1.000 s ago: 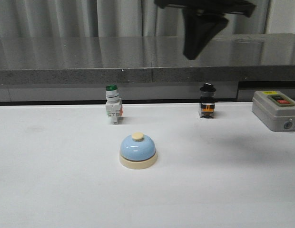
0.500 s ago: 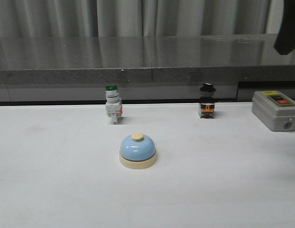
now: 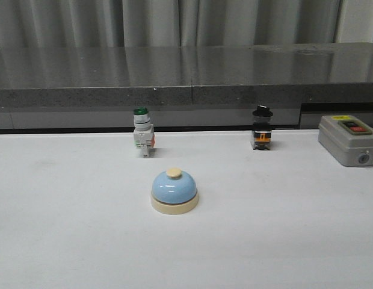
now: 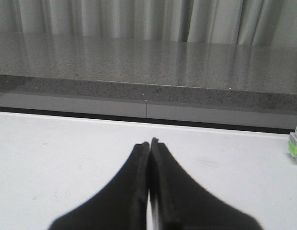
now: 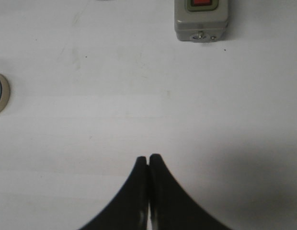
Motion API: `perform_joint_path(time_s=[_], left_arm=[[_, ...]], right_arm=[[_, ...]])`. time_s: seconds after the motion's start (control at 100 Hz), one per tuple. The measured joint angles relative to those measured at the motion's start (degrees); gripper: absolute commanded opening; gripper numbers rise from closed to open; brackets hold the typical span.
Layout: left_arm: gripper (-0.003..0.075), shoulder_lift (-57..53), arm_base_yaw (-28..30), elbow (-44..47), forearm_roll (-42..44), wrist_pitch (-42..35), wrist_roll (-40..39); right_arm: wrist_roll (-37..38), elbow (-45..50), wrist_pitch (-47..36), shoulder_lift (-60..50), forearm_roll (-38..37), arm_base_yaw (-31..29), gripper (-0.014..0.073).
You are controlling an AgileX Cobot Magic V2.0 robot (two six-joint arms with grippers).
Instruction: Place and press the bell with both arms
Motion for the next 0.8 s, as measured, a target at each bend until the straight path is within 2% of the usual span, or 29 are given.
perform_joint_path(time_s=[0.8], left_arm=[[-0.0020, 0.00, 0.00, 0.00, 0.00, 0.00, 0.00]], right_arm=[[0.09, 12.74, -1.62, -21.24, -0.34, -0.10, -0.0060]])
